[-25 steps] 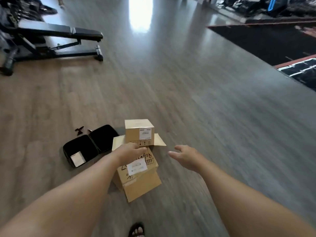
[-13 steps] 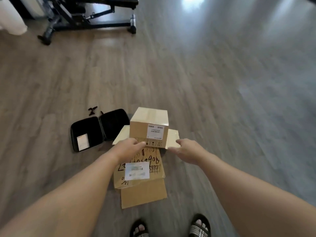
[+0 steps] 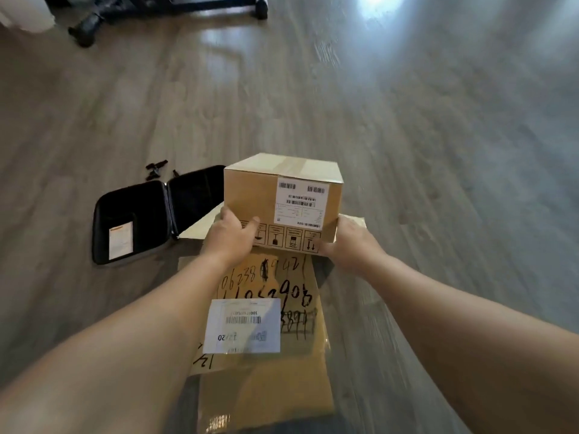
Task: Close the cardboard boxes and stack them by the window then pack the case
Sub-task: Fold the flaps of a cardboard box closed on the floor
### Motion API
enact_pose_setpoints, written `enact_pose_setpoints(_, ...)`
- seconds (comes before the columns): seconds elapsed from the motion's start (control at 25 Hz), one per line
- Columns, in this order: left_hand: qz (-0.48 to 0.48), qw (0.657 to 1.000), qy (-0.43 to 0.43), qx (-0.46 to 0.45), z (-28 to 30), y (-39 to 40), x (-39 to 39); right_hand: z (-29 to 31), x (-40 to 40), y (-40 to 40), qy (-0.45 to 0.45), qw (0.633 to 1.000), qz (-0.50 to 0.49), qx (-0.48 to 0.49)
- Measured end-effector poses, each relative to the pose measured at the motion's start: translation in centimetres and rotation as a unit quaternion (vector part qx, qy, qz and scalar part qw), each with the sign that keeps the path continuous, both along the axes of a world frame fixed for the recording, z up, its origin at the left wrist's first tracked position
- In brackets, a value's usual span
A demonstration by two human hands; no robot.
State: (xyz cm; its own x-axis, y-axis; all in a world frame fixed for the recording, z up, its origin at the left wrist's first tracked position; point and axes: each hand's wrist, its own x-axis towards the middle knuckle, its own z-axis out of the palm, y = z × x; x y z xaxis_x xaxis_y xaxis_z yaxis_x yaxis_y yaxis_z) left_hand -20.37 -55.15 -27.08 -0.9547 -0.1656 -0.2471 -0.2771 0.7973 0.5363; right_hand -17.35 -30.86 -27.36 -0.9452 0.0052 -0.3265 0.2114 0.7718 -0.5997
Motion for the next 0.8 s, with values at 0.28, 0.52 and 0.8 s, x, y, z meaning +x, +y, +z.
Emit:
enact_pose_setpoints(0.28,0.033,0.993,0.113,0.025,-3.0,2.3,-1.6,-3.9,-1.7,1.8,0.033,0.996,-0.069,-0.04)
enact_pose_setpoints(0.52,-0.033,0.985,0.155,0.067,-3.5,7.6,-1.1,-6.5,0.5,5.5,0.016,0.988,-0.139,-0.071)
enact_pose_setpoints(0.8,-0.125,0.972,0.184,0.076,-3.9,15.2,-0.5,-8.0,3.5,11.0,-0.043,0.977,-0.187,-0.091)
